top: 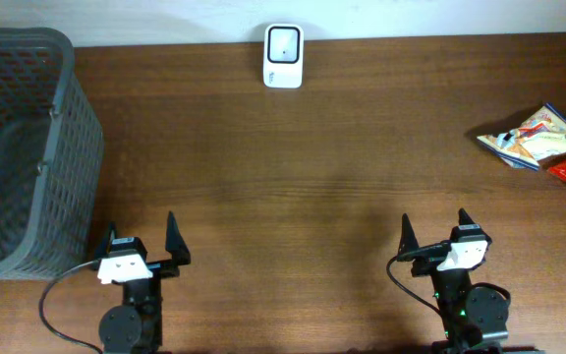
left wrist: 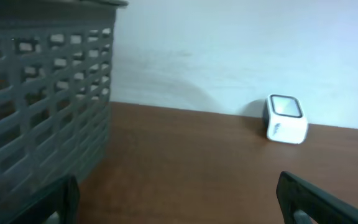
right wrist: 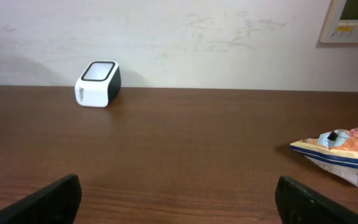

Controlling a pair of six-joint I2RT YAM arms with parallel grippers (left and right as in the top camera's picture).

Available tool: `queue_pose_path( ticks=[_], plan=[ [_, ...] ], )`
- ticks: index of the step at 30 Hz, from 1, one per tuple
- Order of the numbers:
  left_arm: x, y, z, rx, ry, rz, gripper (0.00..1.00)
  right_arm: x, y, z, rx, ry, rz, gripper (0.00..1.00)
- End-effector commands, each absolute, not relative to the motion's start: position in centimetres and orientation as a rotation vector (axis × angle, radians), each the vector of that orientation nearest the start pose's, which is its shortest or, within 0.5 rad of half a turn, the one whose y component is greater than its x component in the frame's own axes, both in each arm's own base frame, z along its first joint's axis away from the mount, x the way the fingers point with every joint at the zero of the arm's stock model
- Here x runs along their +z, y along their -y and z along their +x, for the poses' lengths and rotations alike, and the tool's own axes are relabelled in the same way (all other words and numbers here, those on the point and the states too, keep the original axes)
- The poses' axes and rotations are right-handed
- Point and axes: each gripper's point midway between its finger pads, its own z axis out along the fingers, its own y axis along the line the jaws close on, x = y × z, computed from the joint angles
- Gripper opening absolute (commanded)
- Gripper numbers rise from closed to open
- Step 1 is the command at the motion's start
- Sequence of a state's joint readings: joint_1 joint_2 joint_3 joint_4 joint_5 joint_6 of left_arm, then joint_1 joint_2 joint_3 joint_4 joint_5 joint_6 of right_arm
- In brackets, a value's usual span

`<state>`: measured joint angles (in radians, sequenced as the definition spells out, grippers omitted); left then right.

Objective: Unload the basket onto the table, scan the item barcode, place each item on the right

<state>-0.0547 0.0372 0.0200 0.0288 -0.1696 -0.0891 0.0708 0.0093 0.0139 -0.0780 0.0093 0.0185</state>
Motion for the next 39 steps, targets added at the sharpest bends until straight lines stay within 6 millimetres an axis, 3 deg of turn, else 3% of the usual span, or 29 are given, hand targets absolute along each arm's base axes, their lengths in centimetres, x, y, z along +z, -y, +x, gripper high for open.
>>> queue_pose_path(
  ticks=[1, 4, 7, 11, 21, 24, 39],
  plan=[
    [18.0, -2.8, 24.4, 0.070, -1.543, -0.187, 0.99, 15.5, -1.4, 24.6, 0.055, -1.650, -0.030, 0.98],
    [15.9, -2.9, 24.4, 0.083, -1.627, -0.189, 0.99, 15.5, -1.4, 24.6, 0.055, -1.650, -0.030, 0.99],
    [15.9, -2.7, 24.4, 0.096, -1.632, -0.156, 0.99, 15.5, -1.4, 24.6, 0.055, -1.650, -0.030, 0.99],
    [15.6, -0.9, 24.6, 0.084, -1.653, 0.005, 0.99, 15.5, -1.4, 24.6, 0.055, -1.650, -0.030, 0.98],
    [15.6, -1.0, 24.5, 0.085, -1.654, 0.003, 0.99, 15.5, -1.4, 24.6, 0.055, -1.650, -0.030, 0.98],
    [15.7, -1.7, 24.5, 0.066, -1.647, -0.085, 0.99, 15.5, -1.4, 24.6, 0.055, -1.650, -0.030, 0.99],
    [15.7, -0.9, 24.6, 0.069, -1.650, -0.011, 0.99, 15.5, -1.4, 24.6, 0.055, -1.650, -0.030, 0.99]
  ],
)
